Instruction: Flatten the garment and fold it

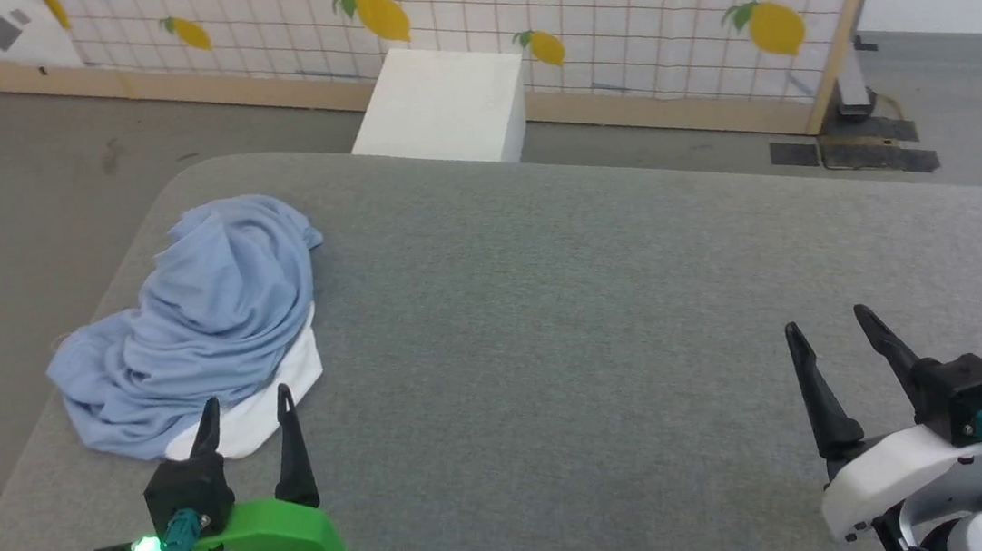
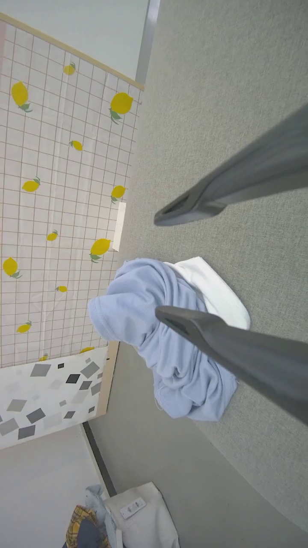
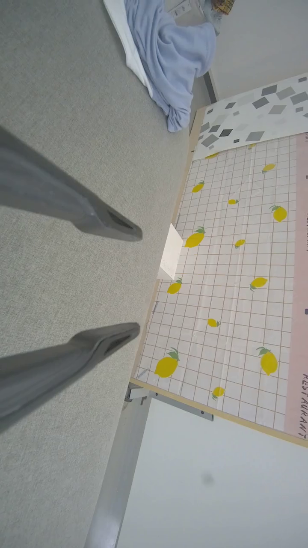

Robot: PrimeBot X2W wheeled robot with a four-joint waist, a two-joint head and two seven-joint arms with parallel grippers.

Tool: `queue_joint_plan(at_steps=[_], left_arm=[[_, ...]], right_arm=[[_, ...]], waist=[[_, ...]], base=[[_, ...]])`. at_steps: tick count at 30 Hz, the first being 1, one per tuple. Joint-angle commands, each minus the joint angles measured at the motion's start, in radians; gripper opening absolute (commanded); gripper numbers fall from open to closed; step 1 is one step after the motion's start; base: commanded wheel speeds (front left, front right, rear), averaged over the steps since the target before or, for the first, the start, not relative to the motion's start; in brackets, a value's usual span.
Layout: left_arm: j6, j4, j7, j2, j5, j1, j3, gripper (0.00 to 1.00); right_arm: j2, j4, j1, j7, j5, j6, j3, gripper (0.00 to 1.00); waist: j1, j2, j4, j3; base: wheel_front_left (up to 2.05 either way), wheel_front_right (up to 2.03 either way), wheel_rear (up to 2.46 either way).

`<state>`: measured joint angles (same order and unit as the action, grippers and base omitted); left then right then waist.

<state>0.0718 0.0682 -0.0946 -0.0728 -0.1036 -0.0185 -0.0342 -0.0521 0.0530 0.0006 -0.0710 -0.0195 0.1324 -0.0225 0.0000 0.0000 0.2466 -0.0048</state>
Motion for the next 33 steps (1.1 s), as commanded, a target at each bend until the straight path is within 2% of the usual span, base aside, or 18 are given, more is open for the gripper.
queue_joint_plan(at_steps=[1, 33], left_arm=[[0.008, 0.006, -0.01, -0.01, -0.013, -0.008, -0.001, 1.0], [0.103, -0.015, -0.049, -0.031, -0.07, 0.017, -0.039, 1.0]], right_arm=[[0.001, 0.006, -0.013, -0.01, -0.009, -0.001, 0.0, 1.0], [0.001, 0.048, -0.039, -0.064, -0.035, -0.001, 0.003, 1.0]], waist=[[0.0, 0.0, 0.023, 0.0], [0.0, 0.0, 0.198, 0.005]], base=[[0.0, 0.0, 0.0], [0.0, 0.0, 0.0]])
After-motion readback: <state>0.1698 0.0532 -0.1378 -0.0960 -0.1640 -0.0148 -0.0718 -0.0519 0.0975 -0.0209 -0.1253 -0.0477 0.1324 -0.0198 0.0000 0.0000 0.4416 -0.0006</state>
